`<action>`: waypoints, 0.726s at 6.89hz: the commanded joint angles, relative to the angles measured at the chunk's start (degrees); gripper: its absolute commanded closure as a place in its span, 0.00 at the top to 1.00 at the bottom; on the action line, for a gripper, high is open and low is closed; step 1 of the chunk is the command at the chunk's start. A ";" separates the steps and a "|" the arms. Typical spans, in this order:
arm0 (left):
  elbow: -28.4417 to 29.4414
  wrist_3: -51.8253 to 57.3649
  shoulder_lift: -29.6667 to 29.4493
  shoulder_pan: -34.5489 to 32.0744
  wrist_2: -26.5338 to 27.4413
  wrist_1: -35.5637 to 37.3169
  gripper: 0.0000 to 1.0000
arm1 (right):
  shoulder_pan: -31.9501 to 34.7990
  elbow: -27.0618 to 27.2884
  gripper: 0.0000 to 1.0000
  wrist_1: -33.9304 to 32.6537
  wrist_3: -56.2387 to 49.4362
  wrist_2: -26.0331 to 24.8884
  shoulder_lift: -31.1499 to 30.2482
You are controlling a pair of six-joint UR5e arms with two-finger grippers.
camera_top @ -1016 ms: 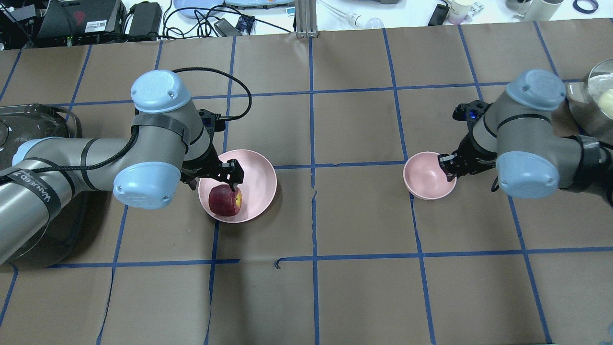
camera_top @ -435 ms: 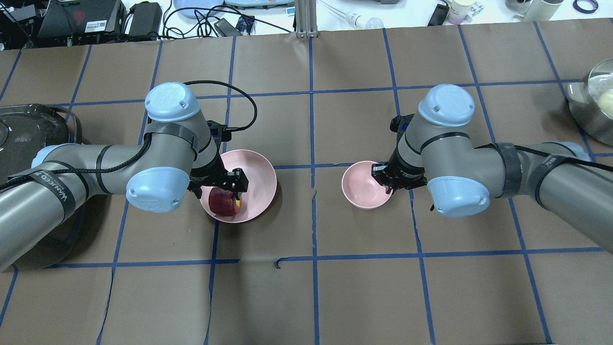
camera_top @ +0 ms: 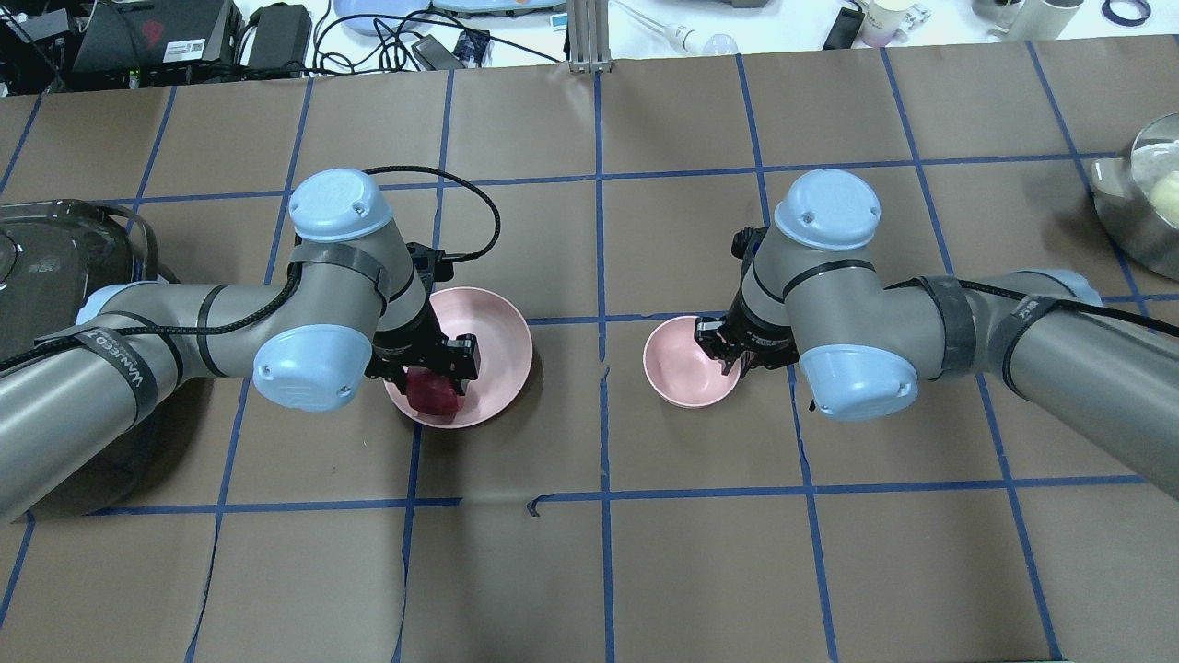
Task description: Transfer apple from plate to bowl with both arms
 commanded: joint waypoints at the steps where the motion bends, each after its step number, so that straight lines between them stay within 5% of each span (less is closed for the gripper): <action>1: 4.71 0.19 1.55 -0.19 -0.11 -0.81 0.00 | 0.22 -14.41 1.00 20.91 -0.23 -1.89 -4.70; 2: 8.05 -3.38 1.29 -1.24 -2.20 -5.26 0.00 | 0.05 -20.83 1.00 29.71 -0.49 -1.19 -6.99; 5: 13.79 -22.00 -1.69 -14.32 -9.93 -5.05 0.00 | -0.04 -34.40 1.00 42.69 -0.67 -0.75 -10.17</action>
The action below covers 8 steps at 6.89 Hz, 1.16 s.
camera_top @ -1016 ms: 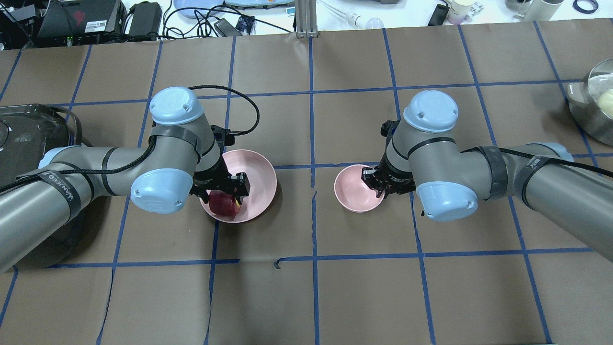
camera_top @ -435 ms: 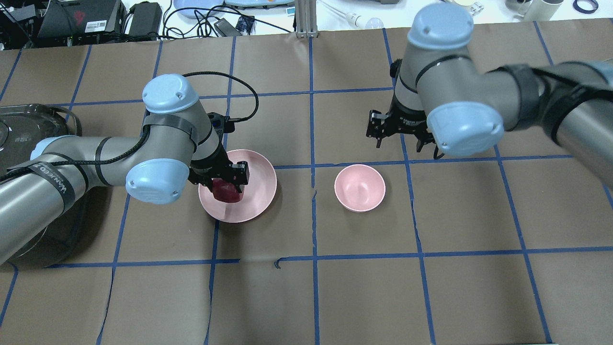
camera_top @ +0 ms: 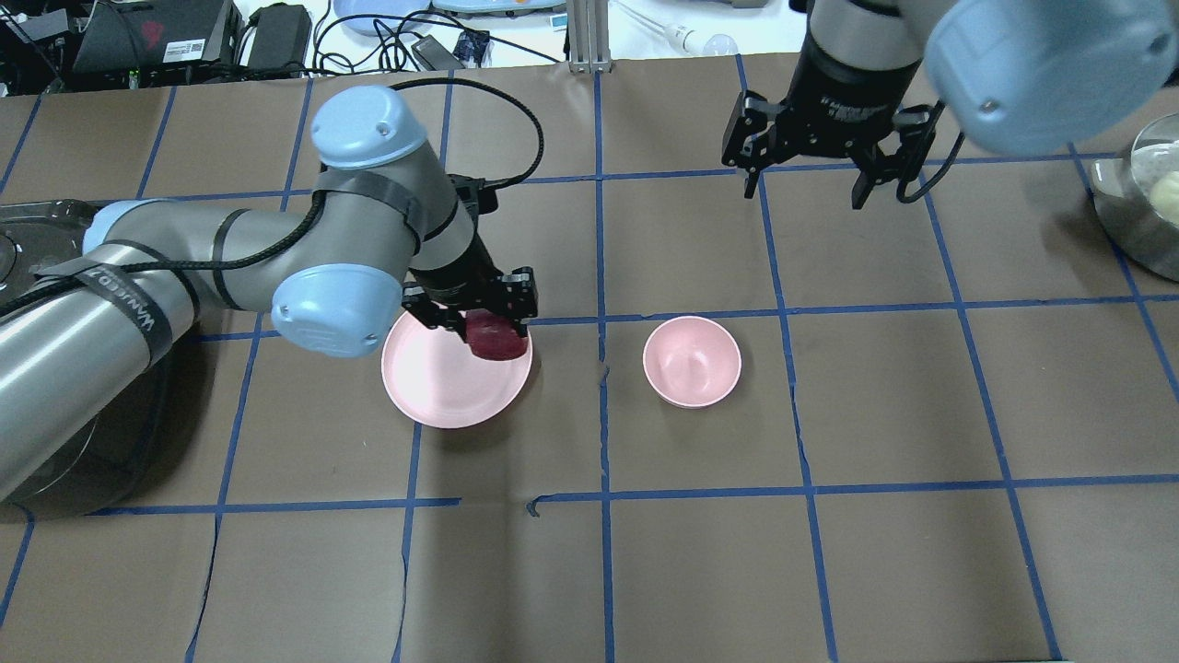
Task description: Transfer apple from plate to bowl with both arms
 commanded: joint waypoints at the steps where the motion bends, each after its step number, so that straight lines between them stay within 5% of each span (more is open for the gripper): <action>1: 2.17 -11.25 -2.65 -6.13 -5.89 4.67 0.00 | 0.17 -4.96 1.00 6.31 -0.14 0.21 -1.66; 3: 3.83 -20.67 -6.08 -11.66 -6.36 12.26 0.00 | -0.09 -5.14 1.00 6.49 -0.40 -0.40 -1.84; 5: 9.53 -26.48 -10.12 -14.57 -6.36 12.27 0.00 | -0.18 -4.87 1.00 6.23 -2.93 -0.57 -1.75; 8: 9.39 -25.64 -12.42 -15.73 -4.87 12.27 0.00 | -0.53 -4.43 1.00 5.71 -5.94 -0.40 -1.49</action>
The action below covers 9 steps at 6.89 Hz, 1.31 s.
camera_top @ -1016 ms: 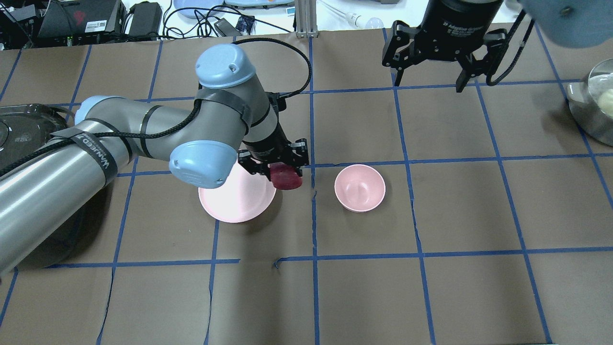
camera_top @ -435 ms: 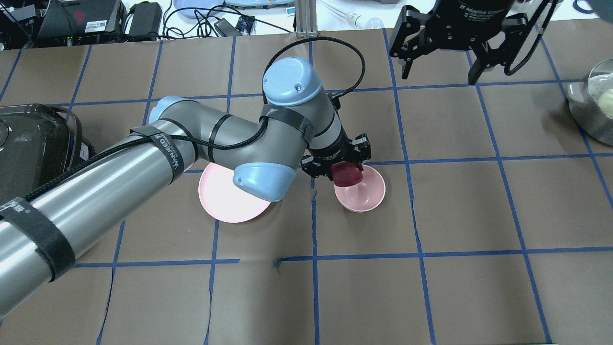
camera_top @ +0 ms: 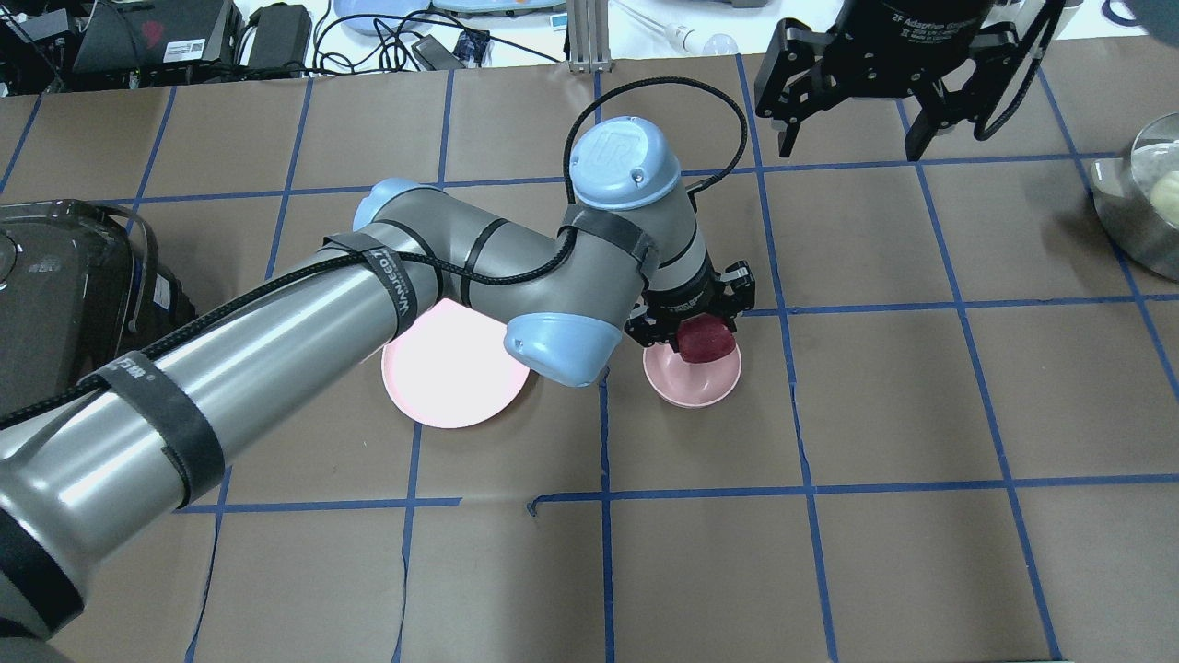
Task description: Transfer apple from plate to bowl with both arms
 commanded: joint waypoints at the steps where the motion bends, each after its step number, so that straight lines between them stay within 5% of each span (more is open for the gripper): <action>1: -0.98 2.51 -0.69 -0.18 2.89 -0.20 0.00 | -0.14 0.11 1.00 -0.38 -0.51 0.20 0.23; 4: -4.15 6.39 -0.60 -0.18 4.49 -0.03 0.05 | 0.12 0.11 1.00 -0.56 -0.42 0.12 -0.04; 5: -3.89 6.30 -0.78 -0.18 4.23 -0.03 0.77 | 0.03 0.20 1.00 -1.95 -0.69 0.38 0.31; 6: -3.02 6.04 -0.52 -0.09 4.14 0.06 0.95 | 0.21 0.29 1.00 -2.75 -1.73 0.21 0.40; 9: -3.35 13.27 5.16 6.38 3.70 -0.63 1.00 | 0.30 0.38 1.00 -2.76 -2.18 0.29 0.40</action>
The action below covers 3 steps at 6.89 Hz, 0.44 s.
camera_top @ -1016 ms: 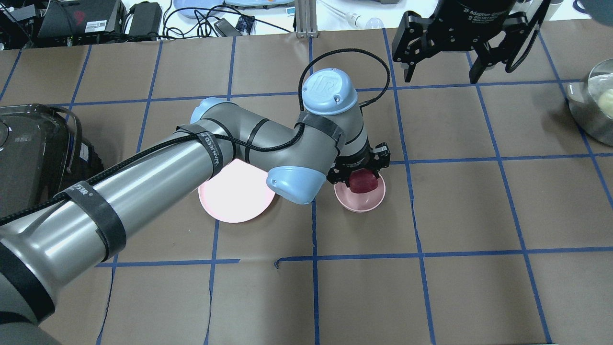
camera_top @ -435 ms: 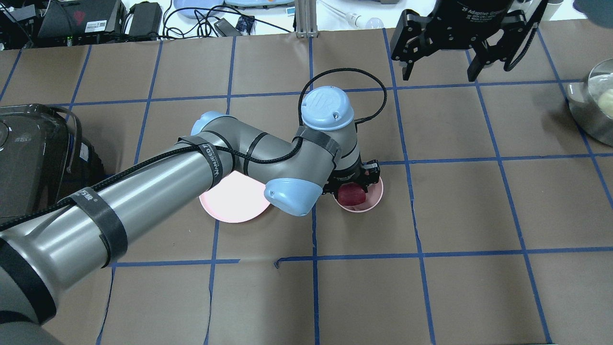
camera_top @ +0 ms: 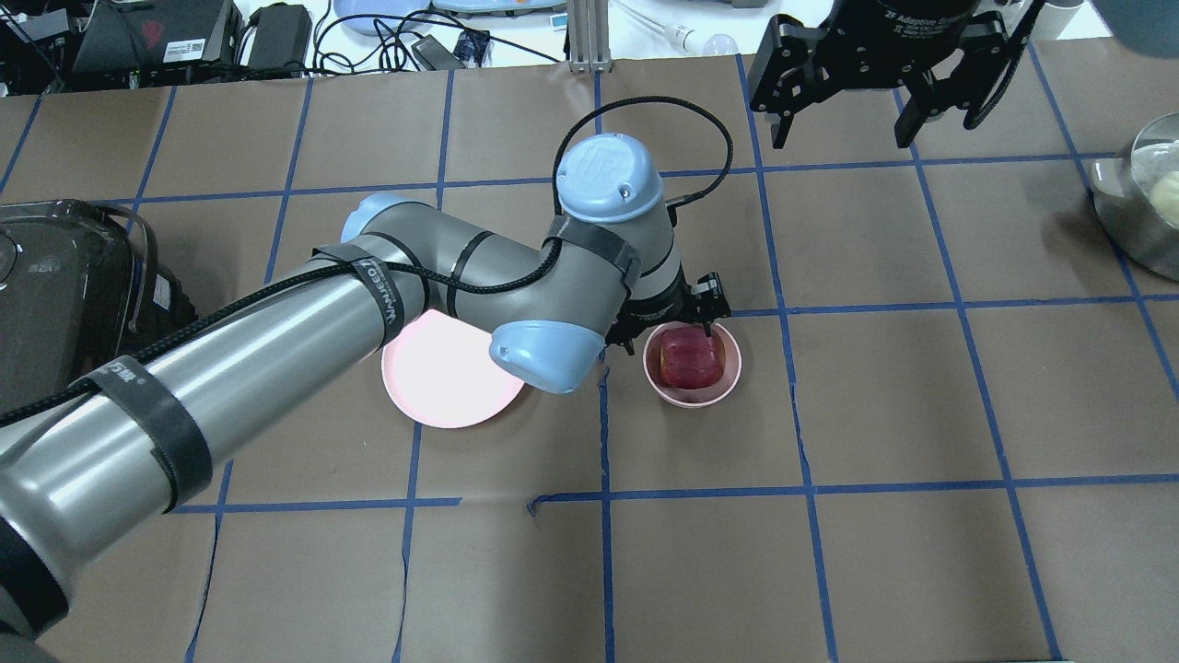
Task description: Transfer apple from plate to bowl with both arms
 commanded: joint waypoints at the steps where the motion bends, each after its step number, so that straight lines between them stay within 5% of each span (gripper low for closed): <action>1: -0.57 8.46 6.09 5.52 0.05 -2.89 1.00 | 0.06 0.07 1.00 -0.05 -0.03 -0.22 0.01; 3: 0.31 28.66 12.07 14.99 0.49 -11.74 1.00 | -0.12 0.07 1.00 0.04 -0.12 -0.31 0.01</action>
